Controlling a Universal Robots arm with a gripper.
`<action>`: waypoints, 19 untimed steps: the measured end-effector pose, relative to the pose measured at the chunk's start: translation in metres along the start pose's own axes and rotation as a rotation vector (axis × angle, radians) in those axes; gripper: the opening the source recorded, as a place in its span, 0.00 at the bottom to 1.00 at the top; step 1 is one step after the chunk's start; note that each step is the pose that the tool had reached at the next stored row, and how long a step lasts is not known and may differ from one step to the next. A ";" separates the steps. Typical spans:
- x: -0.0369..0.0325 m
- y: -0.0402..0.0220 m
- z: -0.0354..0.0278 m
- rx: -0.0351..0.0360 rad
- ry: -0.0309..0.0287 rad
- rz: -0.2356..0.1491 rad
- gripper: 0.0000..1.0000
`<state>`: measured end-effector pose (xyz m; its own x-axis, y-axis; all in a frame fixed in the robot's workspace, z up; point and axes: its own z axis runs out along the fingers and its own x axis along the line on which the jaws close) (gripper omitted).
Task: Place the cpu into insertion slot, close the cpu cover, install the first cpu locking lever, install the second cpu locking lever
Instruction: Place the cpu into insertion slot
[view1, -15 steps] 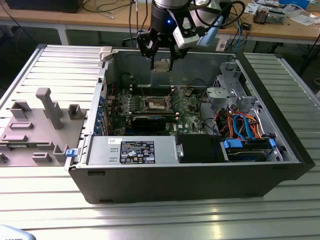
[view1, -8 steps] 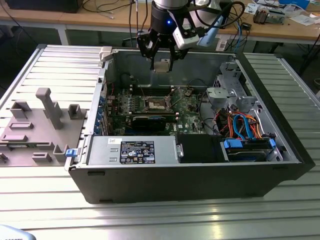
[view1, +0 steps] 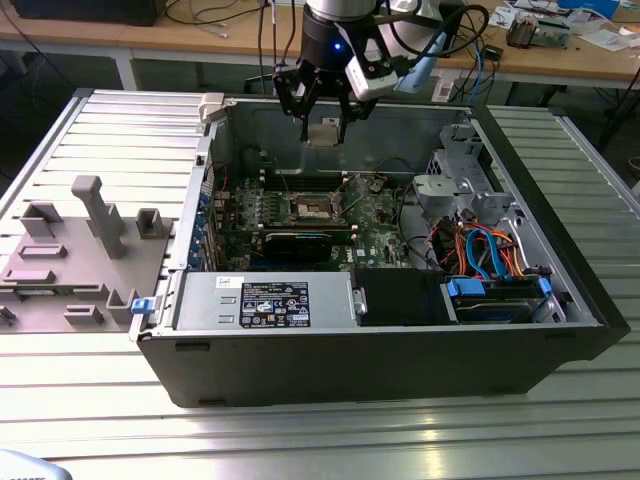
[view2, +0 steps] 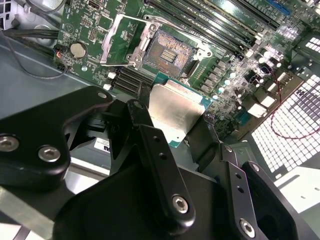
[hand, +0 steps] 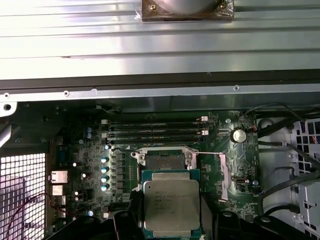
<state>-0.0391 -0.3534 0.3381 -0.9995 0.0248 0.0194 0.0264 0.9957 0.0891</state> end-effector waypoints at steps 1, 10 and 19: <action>0.0000 0.0000 0.0002 0.0000 -0.0001 0.000 0.55; -0.0001 -0.0002 0.0024 0.0000 0.0000 0.000 0.55; -0.0001 -0.0004 0.0044 0.0000 0.0000 0.000 0.55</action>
<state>-0.0391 -0.3534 0.3336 -0.9995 0.0247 0.0193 0.0263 0.9957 0.0891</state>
